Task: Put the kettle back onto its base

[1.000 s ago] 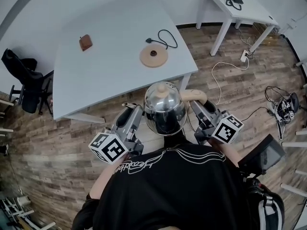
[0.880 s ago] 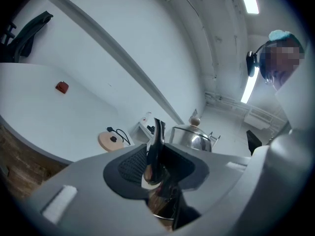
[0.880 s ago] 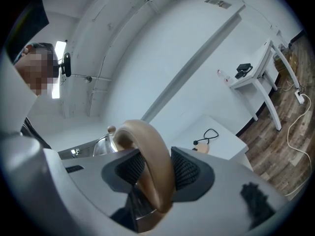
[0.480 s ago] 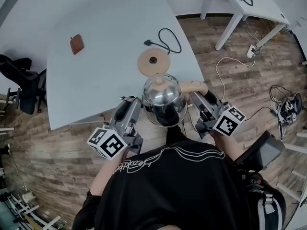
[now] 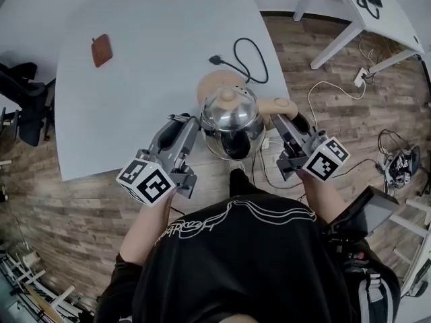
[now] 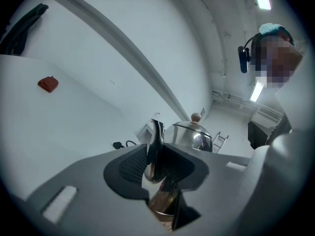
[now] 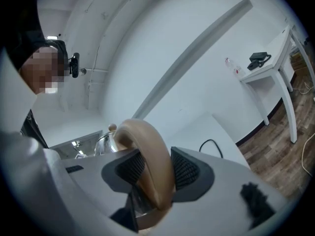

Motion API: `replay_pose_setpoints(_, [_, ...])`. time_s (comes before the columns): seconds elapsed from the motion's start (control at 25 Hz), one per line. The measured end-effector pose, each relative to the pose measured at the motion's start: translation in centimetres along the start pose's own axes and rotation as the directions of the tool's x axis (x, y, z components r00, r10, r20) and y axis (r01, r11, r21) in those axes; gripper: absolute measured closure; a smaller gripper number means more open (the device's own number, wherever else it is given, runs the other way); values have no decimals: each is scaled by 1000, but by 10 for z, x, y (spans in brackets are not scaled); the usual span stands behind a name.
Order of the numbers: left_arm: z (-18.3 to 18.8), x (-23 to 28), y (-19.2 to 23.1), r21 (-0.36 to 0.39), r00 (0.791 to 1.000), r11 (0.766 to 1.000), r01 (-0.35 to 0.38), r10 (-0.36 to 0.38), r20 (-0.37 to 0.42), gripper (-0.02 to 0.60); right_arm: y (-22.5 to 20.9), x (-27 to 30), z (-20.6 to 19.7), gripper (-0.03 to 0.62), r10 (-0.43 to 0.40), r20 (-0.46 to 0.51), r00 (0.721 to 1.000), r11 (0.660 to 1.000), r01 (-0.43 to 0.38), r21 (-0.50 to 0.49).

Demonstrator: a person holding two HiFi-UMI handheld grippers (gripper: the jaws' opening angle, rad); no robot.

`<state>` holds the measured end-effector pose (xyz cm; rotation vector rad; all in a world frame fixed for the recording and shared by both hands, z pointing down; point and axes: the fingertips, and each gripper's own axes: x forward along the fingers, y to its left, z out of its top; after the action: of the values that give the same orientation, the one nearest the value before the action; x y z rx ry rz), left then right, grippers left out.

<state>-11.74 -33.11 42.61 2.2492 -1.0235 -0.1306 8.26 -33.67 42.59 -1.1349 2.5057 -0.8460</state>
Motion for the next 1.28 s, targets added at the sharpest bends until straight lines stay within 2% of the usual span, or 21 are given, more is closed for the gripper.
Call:
replay_pose_setpoints(0.32, [20, 34, 42, 68, 1000, 998, -2, 2, -1, 474, -27, 54, 10, 431, 54, -42, 998, 996, -57, -75])
replay_pose_setpoints(0.52, [43, 56, 73, 116, 1000, 993, -1, 0, 10, 474, -44, 94, 11, 432, 93, -87, 992, 991, -101, -88])
replay_pose_setpoints(0.8, [39, 58, 82, 196, 1000, 981, 5, -9, 21, 474, -53, 103, 3, 433, 142, -101, 985, 982, -153, -115])
replay_pose_setpoints(1.08, [30, 62, 85, 240, 999, 971, 7, -15, 31, 474, -62, 105, -4, 433, 143, -110, 984, 978, -158, -134])
replay_pose_setpoints(1.28, [33, 64, 80, 307, 999, 951, 22, -35, 36, 472, -66, 103, -5, 436, 136, -92, 986, 979, -148, -137])
